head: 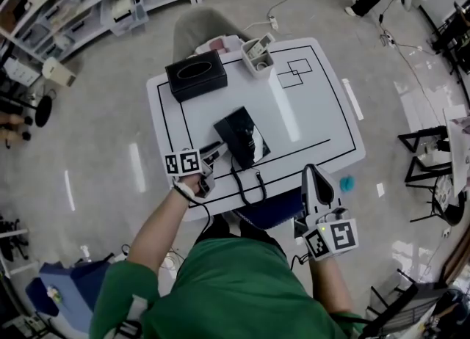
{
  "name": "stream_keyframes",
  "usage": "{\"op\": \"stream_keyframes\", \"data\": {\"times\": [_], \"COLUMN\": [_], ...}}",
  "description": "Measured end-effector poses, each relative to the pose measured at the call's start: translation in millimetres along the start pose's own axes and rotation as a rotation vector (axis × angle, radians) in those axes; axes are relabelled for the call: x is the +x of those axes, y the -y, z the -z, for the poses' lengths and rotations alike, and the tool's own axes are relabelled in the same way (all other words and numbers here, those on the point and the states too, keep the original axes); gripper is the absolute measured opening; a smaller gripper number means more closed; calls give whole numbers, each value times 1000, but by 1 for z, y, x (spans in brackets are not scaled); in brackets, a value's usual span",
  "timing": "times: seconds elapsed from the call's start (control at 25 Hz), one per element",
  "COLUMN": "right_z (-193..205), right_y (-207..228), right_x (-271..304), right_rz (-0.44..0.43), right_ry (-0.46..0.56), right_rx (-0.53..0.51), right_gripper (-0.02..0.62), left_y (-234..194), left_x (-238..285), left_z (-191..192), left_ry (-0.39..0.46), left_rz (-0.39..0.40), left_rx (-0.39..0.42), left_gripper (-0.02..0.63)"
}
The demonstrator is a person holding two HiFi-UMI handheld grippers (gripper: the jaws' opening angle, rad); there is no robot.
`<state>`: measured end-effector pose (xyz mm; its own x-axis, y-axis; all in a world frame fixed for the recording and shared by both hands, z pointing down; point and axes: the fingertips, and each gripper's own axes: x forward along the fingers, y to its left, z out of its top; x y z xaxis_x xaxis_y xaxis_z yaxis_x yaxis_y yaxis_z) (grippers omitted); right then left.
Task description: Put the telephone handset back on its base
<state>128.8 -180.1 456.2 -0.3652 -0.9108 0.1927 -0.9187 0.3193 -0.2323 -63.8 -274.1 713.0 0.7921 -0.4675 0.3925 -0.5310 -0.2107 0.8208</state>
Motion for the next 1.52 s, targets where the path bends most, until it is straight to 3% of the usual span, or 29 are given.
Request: {"op": "stream_keyframes", "data": {"times": [0.24, 0.6, 1.16, 1.36, 1.52], "right_z": [-11, -44, -97, -112, -119], "right_y": [2, -4, -26, -32, -33], "right_x": [0, 0, -2, -6, -12], "right_rz": [10, 4, -24, -17, -1], "right_ry": [24, 93, 203, 231, 241], "right_rx": [-22, -60, -146, -187, -202], "right_gripper": [21, 20, 20, 20, 20], "left_y": [27, 117, 252, 290, 304], "left_x": [-36, -88, -146, -164, -180], "left_z": [-19, -69, -119, -126, -131], "left_ry": [80, 240, 471, 544, 597], "left_rz": [-18, 18, -39, -27, -37], "left_rx": [74, 281, 809, 929, 966], "left_gripper": [146, 146, 141, 138, 130]}}
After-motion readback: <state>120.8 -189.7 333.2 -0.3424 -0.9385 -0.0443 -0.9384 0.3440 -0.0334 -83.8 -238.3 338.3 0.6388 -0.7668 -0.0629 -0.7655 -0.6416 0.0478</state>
